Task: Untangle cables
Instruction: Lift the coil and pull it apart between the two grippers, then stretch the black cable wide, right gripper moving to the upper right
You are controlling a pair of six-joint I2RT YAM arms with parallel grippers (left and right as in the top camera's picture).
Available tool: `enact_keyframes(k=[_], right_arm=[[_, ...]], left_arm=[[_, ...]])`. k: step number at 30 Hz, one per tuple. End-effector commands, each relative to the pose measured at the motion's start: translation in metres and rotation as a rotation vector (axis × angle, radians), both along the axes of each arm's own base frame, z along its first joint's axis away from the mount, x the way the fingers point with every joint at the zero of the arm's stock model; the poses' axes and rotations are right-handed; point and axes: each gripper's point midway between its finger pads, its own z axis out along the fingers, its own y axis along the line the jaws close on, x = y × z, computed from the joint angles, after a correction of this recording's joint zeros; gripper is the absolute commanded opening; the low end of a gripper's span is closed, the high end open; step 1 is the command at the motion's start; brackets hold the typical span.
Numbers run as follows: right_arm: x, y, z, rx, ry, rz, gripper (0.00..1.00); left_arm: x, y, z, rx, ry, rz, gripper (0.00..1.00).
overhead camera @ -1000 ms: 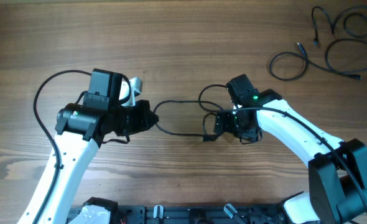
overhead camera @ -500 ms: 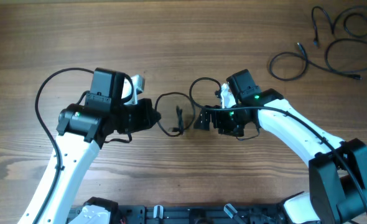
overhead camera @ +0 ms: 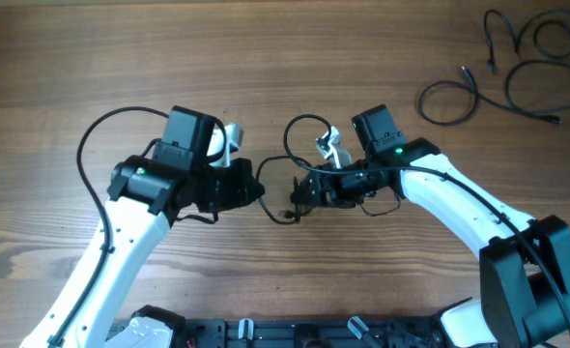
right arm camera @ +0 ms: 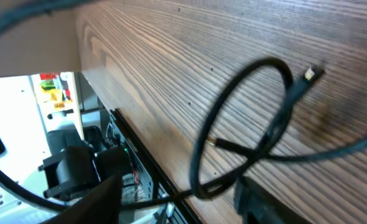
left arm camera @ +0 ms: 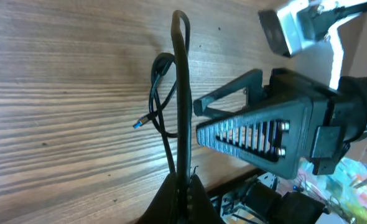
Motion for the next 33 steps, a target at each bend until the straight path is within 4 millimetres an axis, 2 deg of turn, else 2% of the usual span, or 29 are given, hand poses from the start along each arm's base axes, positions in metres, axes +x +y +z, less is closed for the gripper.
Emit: enact_keyframes(k=[1,5,8,12,15,17,20,23,25,27,30,33], right_arm=[[0.001,0.001,-0.002,0.015,0.01,-0.002,0.56],[0.009,-0.013,-0.021,-0.121,0.016,-0.08,0.5],[0.009,-0.013,-0.021,-0.127,0.015,-0.08,0.4],[0.007,-0.015,-0.023,-0.136,0.023,-0.081,0.34],[0.007,-0.023,-0.03,-0.195,0.028,-0.096,0.17],[0.004,-0.024,-0.031,-0.207,0.047,-0.102,0.04],[0.0,-0.021,-0.027,-0.176,0.081,-0.1,0.04],[0.006,-0.024,-0.023,-0.164,0.079,-0.12,0.04],[0.013,-0.034,-0.018,-0.169,0.08,-0.154,0.04],[0.023,-0.06,-0.018,-0.246,0.081,-0.23,0.05],[0.027,-0.078,-0.005,-0.256,0.038,-0.254,0.04],[0.03,-0.079,0.017,-0.225,-0.041,-0.269,0.04]], left_arm=[[0.0,-0.007,0.003,-0.012,0.025,0.018,0.04],[-0.001,-0.008,0.004,-0.021,0.043,0.037,0.04],[-0.006,-0.017,0.01,-0.082,0.063,0.007,0.04],[-0.009,-0.028,0.02,-0.159,0.07,-0.031,0.04],[-0.007,-0.027,0.019,-0.15,0.063,-0.026,0.04],[0.002,-0.013,0.008,-0.053,0.029,0.025,0.04],[0.008,0.013,-0.007,0.105,0.009,0.099,0.04],[0.005,0.027,-0.015,0.186,0.025,0.127,0.04],[0.003,0.042,-0.021,0.259,0.042,0.181,0.04],[0.002,0.066,-0.027,0.35,0.075,0.278,0.04],[0.006,0.077,-0.027,0.35,0.082,0.321,0.04],[0.009,0.083,-0.027,0.339,0.097,0.368,0.04]])
